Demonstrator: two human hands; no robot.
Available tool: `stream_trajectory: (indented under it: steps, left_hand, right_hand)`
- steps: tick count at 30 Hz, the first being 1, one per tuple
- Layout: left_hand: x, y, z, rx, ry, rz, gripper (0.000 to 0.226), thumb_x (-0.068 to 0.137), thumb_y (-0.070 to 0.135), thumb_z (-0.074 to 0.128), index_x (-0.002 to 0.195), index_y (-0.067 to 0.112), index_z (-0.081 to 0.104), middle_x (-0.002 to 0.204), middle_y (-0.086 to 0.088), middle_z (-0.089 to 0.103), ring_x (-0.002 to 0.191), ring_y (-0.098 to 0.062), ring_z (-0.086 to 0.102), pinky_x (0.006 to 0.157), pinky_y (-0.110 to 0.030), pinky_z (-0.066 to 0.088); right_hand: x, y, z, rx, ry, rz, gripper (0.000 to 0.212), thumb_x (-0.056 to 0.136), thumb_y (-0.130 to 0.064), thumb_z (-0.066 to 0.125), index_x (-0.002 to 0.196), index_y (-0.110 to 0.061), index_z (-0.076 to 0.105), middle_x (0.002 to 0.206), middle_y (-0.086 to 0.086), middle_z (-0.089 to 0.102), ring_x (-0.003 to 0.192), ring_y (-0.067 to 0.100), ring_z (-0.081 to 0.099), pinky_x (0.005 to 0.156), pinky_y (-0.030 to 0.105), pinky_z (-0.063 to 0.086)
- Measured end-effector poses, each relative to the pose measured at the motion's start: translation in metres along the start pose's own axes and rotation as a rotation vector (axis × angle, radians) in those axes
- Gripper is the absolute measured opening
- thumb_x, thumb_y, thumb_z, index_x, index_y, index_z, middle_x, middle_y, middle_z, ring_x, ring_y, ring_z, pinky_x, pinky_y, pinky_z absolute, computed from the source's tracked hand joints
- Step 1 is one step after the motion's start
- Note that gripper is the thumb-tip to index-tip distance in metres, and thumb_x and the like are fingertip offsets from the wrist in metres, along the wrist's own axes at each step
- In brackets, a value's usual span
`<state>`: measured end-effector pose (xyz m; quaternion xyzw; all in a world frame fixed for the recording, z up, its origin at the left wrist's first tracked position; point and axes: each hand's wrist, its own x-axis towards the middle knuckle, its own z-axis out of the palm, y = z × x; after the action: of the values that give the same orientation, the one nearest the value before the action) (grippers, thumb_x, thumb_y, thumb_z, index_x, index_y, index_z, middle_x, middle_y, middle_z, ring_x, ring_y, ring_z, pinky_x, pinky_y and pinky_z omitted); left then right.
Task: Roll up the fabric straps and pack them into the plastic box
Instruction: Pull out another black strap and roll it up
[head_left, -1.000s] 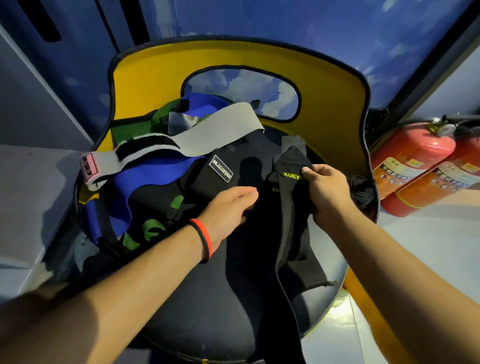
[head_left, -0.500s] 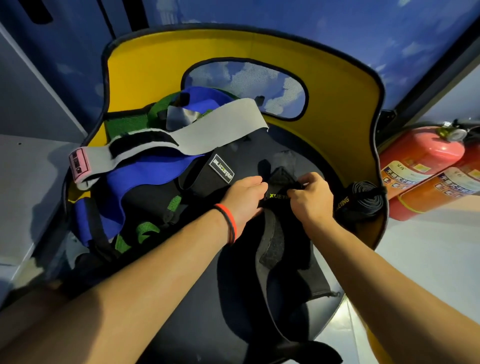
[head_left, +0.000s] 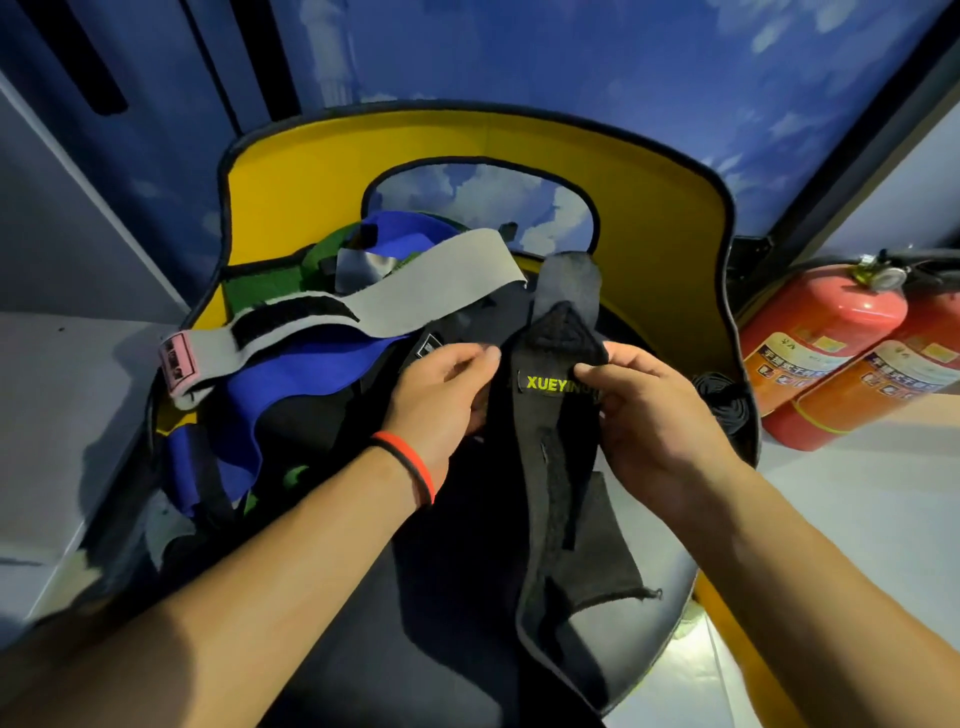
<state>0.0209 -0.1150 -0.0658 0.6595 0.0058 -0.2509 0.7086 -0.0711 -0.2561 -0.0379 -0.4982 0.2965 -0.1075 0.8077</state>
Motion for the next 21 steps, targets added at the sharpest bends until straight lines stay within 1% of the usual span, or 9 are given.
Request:
stream_trajectory:
  steps: [2, 4, 6, 8, 12, 15, 17, 20, 21]
  left_hand:
    - [-0.006, 0.006, -0.003, -0.026, -0.044, 0.062, 0.010, 0.095, 0.018, 0.068, 0.101, 0.018, 0.076, 0.107, -0.008, 0.076, 0.109, -0.026, 0.070, 0.099, -0.041, 0.053]
    - [-0.011, 0.008, -0.007, -0.052, -0.029, 0.118, 0.011, 0.093, 0.014, 0.069, 0.098, 0.018, 0.078, 0.103, -0.006, 0.077, 0.102, -0.021, 0.071, 0.099, -0.041, 0.052]
    - [-0.016, 0.008, -0.011, -0.074, 0.006, 0.137, 0.009, 0.091, 0.016, 0.072, 0.096, 0.017, 0.080, 0.102, -0.006, 0.078, 0.103, -0.022, 0.071, 0.101, -0.044, 0.052]
    - [-0.019, 0.009, -0.014, -0.110, 0.041, 0.134, 0.011, 0.088, 0.021, 0.075, 0.097, 0.017, 0.080, 0.104, -0.006, 0.077, 0.106, -0.025, 0.071, 0.098, -0.046, 0.054]
    - [-0.024, 0.015, -0.008, -0.186, 0.039, 0.109, 0.011, 0.092, 0.016, 0.070, 0.099, 0.016, 0.078, 0.103, -0.008, 0.078, 0.105, -0.025, 0.072, 0.089, -0.038, 0.058]
    - [-0.030, 0.016, 0.000, -0.230, 0.007, 0.101, 0.016, 0.093, 0.011, 0.067, 0.106, 0.009, 0.076, 0.103, -0.010, 0.077, 0.101, -0.022, 0.074, 0.084, -0.030, 0.059]
    - [-0.030, 0.015, 0.004, -0.251, 0.009, 0.087, 0.018, 0.093, 0.011, 0.067, 0.109, 0.006, 0.075, 0.103, -0.010, 0.077, 0.100, -0.022, 0.074, 0.084, -0.029, 0.058]
    - [-0.031, 0.013, 0.007, -0.261, -0.004, 0.082, 0.019, 0.092, 0.011, 0.068, 0.108, 0.004, 0.075, 0.102, -0.012, 0.077, 0.100, -0.023, 0.074, 0.087, -0.031, 0.059]
    - [-0.032, 0.013, 0.008, -0.254, -0.007, 0.085, 0.018, 0.092, 0.011, 0.068, 0.108, 0.004, 0.075, 0.102, -0.012, 0.077, 0.100, -0.024, 0.074, 0.087, -0.032, 0.059]
  right_hand:
    - [-0.010, -0.003, 0.004, 0.018, -0.025, -0.002, 0.021, 0.090, 0.002, 0.061, 0.109, -0.006, 0.067, 0.095, 0.014, 0.070, 0.080, 0.023, 0.064, 0.067, 0.032, 0.052]
    - [-0.017, -0.003, 0.008, 0.018, -0.021, -0.027, 0.010, 0.092, -0.003, 0.063, 0.100, -0.008, 0.068, 0.089, 0.010, 0.071, 0.075, 0.019, 0.065, 0.065, 0.030, 0.051]
    - [-0.021, -0.004, 0.014, 0.016, -0.026, -0.067, 0.002, 0.092, -0.012, 0.067, 0.092, -0.010, 0.067, 0.086, 0.006, 0.070, 0.073, 0.015, 0.066, 0.062, 0.026, 0.053]
    - [-0.023, -0.002, 0.020, 0.041, -0.021, -0.101, 0.008, 0.093, -0.017, 0.068, 0.091, -0.010, 0.067, 0.090, 0.007, 0.070, 0.076, 0.015, 0.067, 0.063, 0.025, 0.054]
    - [-0.019, 0.005, 0.028, 0.089, 0.023, -0.127, 0.008, 0.095, -0.018, 0.067, 0.088, -0.013, 0.067, 0.095, 0.010, 0.071, 0.083, 0.019, 0.067, 0.071, 0.029, 0.053]
    - [-0.015, 0.011, 0.029, 0.094, 0.072, -0.141, 0.008, 0.096, -0.020, 0.066, 0.094, -0.012, 0.064, 0.097, 0.011, 0.070, 0.085, 0.020, 0.067, 0.072, 0.031, 0.053]
    - [-0.012, 0.014, 0.029, 0.100, 0.116, -0.151, 0.009, 0.097, -0.020, 0.066, 0.095, -0.012, 0.063, 0.095, 0.008, 0.070, 0.083, 0.019, 0.067, 0.073, 0.032, 0.054]
    - [-0.009, 0.018, 0.030, 0.062, 0.187, -0.183, 0.011, 0.098, -0.022, 0.067, 0.093, -0.013, 0.064, 0.094, 0.008, 0.070, 0.086, 0.020, 0.066, 0.082, 0.038, 0.053]
    - [-0.008, 0.018, 0.030, 0.049, 0.207, -0.185, 0.014, 0.097, -0.024, 0.068, 0.091, -0.013, 0.064, 0.092, 0.007, 0.070, 0.086, 0.020, 0.066, 0.082, 0.038, 0.053]
